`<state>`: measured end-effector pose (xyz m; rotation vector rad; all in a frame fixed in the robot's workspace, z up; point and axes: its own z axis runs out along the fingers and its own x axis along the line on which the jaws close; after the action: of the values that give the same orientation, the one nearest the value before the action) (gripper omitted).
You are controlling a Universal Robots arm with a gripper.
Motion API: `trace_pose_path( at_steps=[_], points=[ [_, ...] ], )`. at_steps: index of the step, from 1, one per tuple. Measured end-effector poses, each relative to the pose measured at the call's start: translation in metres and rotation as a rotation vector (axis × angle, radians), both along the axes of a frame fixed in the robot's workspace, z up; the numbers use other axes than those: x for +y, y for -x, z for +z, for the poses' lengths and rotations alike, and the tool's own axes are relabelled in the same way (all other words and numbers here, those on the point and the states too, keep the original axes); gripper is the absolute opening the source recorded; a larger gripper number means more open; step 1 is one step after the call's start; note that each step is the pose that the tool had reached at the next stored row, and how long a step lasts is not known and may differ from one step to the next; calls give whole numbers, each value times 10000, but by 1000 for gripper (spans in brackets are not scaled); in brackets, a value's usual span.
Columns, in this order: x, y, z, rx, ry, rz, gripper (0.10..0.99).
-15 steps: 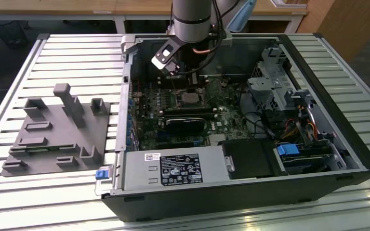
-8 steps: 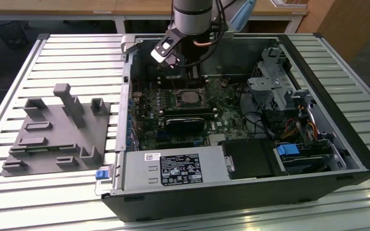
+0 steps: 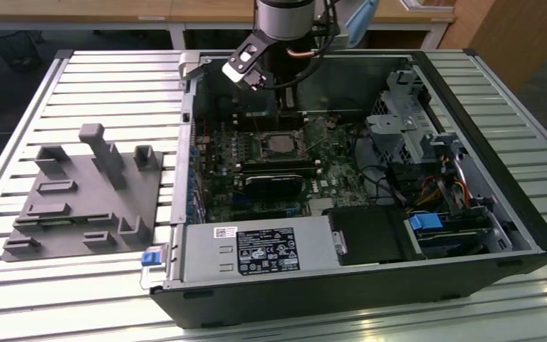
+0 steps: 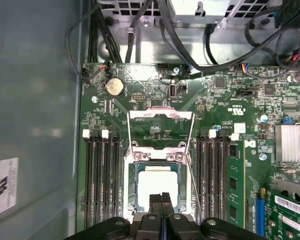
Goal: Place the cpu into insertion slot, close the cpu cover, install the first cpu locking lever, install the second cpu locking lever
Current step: 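Close the cpu cover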
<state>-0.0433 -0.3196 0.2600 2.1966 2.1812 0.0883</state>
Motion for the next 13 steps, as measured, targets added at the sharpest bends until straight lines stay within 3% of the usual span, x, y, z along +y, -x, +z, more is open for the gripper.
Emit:
trace_pose_path(
  at_steps=[7, 13],
  points=[
    [-16, 0, 24, 14, 0, 0, 110],
    [-76, -2, 24, 15, 0, -1, 110]
  ],
)
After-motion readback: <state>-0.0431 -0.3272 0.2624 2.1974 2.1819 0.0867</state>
